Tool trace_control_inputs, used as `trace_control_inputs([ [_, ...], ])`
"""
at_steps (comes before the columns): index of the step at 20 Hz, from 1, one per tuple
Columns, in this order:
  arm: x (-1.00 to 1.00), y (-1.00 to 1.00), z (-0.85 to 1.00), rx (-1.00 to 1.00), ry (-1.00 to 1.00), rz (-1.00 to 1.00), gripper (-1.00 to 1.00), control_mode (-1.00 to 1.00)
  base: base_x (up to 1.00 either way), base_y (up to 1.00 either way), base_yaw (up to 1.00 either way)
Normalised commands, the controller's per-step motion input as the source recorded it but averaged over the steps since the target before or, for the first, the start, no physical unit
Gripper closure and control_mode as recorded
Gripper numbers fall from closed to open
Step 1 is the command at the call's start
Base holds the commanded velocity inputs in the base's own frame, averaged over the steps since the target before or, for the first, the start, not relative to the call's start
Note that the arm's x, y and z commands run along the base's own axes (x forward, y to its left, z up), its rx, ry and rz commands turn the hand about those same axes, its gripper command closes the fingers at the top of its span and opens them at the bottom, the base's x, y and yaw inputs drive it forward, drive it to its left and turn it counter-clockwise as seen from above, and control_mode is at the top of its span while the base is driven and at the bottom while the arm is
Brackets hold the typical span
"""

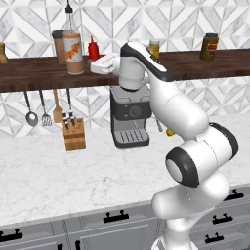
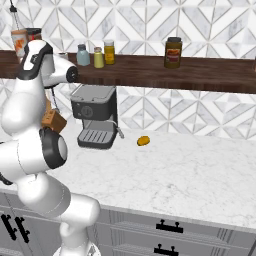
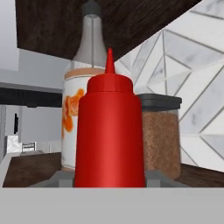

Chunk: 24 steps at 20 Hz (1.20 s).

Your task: Put the shaker and condiment bottle from the counter next to their counterparts in the cabinet.

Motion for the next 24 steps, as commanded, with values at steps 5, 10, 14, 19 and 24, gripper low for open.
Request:
trace_control_inputs([
  [5, 0.01, 0.00, 0.00, 0.00, 0.00, 0.00, -1.00, -1.00, 0.00, 0.00, 0.00],
  [10, 0.00, 0.00, 0.00, 0.00, 0.00, 0.00, -1.00, -1.00, 0.00, 0.00, 0.00],
  [14, 0.00, 0.00, 0.00, 0.00, 0.00, 0.00, -1.00, -1.00, 0.00, 0.00, 0.00],
  [19, -0.01, 0.00, 0.00, 0.00, 0.00, 0.00, -1.00, -1.00, 0.00, 0.00, 0.00],
  [24, -0.15, -0.06, 0.00, 0.00, 0.00, 0.00, -1.00, -1.00, 0.00, 0.00, 0.00],
])
